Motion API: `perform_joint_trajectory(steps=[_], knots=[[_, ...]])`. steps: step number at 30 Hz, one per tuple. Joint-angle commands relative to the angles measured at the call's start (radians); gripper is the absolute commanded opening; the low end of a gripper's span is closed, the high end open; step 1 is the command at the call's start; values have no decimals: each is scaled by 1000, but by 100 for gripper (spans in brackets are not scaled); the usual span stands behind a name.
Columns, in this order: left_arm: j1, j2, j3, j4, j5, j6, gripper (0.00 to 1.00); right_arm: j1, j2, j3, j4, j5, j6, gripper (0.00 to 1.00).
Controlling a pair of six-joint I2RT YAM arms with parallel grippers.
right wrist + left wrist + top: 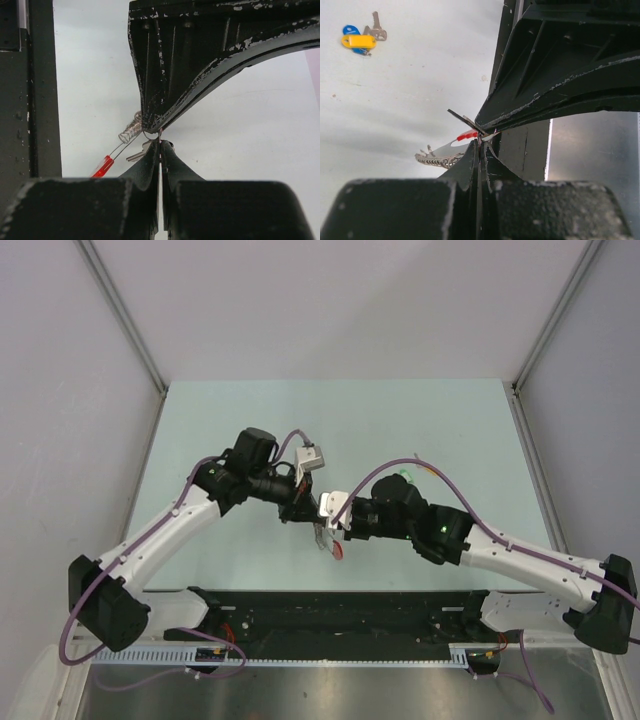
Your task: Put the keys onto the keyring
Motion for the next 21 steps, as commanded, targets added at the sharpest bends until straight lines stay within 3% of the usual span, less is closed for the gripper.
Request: perform_joint_trajectory(steps=[1, 6, 15, 21], knots=[[7, -72, -10, 66, -2, -40, 0, -5, -46, 53, 11, 50, -7, 0], [85, -155, -76, 216, 5, -153, 0, -15, -78, 52, -26, 65, 7, 0], [90, -300, -173, 487, -79, -328, 0, 7, -57, 53, -12, 21, 25, 0], [90, -342, -234, 563, -134, -361, 0, 24, -38, 52, 38, -15, 33, 0]])
